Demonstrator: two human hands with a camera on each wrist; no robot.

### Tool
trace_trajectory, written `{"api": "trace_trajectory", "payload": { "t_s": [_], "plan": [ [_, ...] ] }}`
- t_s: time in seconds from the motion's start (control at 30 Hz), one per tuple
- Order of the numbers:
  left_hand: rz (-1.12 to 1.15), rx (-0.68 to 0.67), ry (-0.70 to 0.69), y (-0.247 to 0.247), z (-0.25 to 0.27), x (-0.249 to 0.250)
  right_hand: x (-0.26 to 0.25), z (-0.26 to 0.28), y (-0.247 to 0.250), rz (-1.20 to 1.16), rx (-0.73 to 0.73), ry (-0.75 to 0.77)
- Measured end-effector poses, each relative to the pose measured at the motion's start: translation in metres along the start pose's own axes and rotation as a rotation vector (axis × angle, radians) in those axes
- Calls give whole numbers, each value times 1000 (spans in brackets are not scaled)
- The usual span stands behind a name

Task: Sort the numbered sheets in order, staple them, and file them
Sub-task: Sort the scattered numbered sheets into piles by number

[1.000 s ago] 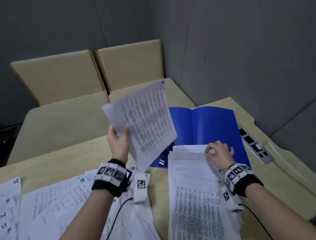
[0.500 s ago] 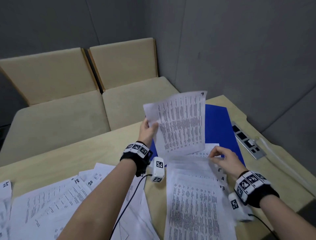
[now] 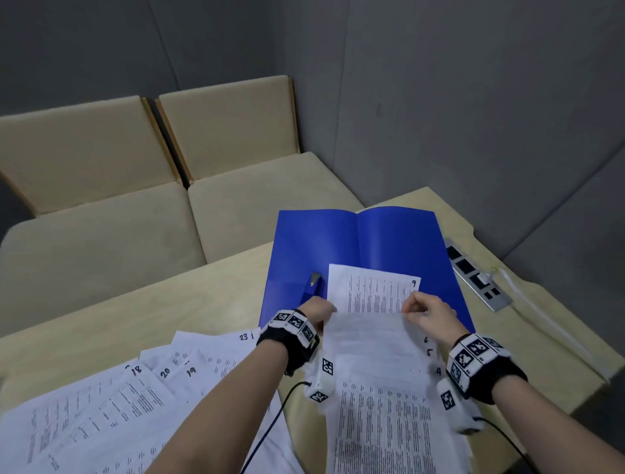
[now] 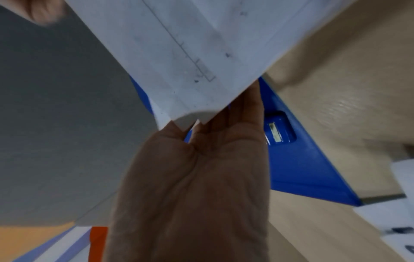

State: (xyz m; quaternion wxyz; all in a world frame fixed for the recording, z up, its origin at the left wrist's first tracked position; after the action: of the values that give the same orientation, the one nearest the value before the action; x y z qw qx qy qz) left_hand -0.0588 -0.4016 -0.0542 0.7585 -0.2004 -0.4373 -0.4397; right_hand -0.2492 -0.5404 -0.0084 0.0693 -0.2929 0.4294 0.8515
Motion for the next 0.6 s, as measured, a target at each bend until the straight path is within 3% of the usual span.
{"api": "trace_trajectory", "payload": {
  "t_s": [0.17, 0.27, 0.43, 0.6],
  "plan": [
    [-318, -4, -29, -6, 14, 6, 2, -4, -4, 26, 9, -30],
    [-464, 2, -139, -7, 21, -3, 6, -7, -7, 37, 10, -46],
    [-296, 145, -302, -11, 25, -3, 20, -18, -17, -123, -100, -40],
    [-550, 76, -305, -13, 26, -10, 39, -31, -15, -285, 198, -241]
  ]
}}
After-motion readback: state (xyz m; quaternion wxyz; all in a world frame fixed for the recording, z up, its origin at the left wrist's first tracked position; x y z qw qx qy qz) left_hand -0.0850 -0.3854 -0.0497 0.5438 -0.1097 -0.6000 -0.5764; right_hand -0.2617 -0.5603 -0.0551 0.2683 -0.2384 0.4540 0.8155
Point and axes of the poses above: each hand's wrist, its own z-axis away from the middle knuckle, its own y-axis out of the back of the hand, x = y × z, the point moved 1 cm from there along -z, towards the middle knuckle, and after that the axes turned 13 degrees about -y, right-handed, at the moved point
